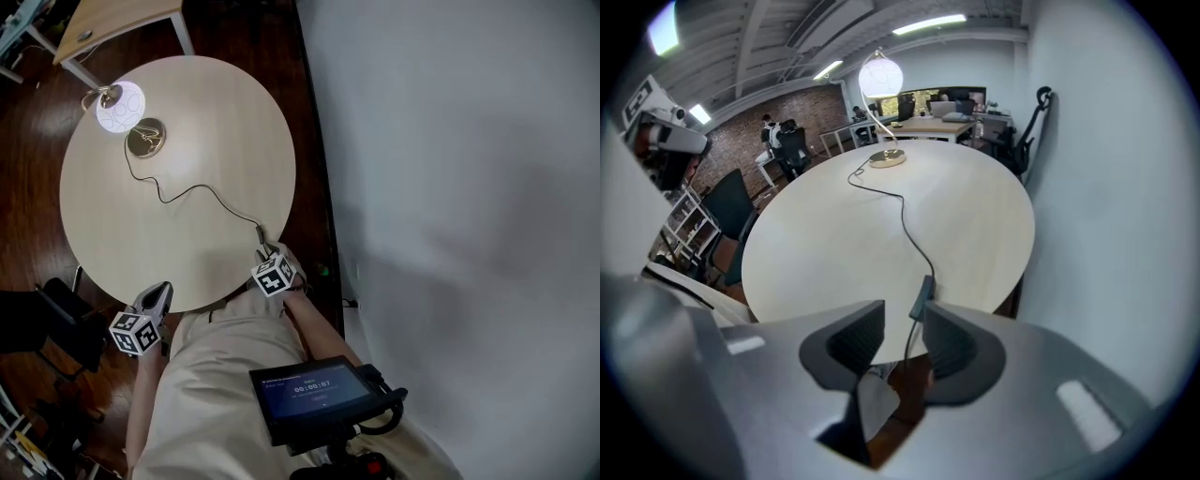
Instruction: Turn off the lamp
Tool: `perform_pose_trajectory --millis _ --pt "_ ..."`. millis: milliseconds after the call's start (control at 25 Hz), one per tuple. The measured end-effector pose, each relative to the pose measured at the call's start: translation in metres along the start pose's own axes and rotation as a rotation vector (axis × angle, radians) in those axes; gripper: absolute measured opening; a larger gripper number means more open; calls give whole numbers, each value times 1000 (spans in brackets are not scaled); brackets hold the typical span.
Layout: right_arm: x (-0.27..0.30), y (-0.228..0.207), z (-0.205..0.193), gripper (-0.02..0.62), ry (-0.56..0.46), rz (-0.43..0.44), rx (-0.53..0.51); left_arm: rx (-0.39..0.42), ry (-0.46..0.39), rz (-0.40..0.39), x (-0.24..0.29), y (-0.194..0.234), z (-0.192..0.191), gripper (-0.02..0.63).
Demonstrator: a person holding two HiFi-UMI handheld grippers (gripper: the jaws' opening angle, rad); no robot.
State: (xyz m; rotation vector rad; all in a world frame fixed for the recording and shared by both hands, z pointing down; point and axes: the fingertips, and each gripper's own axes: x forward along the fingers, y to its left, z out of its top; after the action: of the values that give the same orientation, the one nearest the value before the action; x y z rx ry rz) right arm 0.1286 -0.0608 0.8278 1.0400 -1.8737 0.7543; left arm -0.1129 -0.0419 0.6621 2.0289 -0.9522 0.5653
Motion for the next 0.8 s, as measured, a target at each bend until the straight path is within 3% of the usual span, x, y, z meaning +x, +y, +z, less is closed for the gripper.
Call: perform_pose_trajectory --millis 280,800 --pt "2 -15 -11 121 -10 -3 64 -33 -43 12 5 3 -3 5" --pt "34 -21 1 121 13 -18 193 17 -14 -15 -4 32 22 5"
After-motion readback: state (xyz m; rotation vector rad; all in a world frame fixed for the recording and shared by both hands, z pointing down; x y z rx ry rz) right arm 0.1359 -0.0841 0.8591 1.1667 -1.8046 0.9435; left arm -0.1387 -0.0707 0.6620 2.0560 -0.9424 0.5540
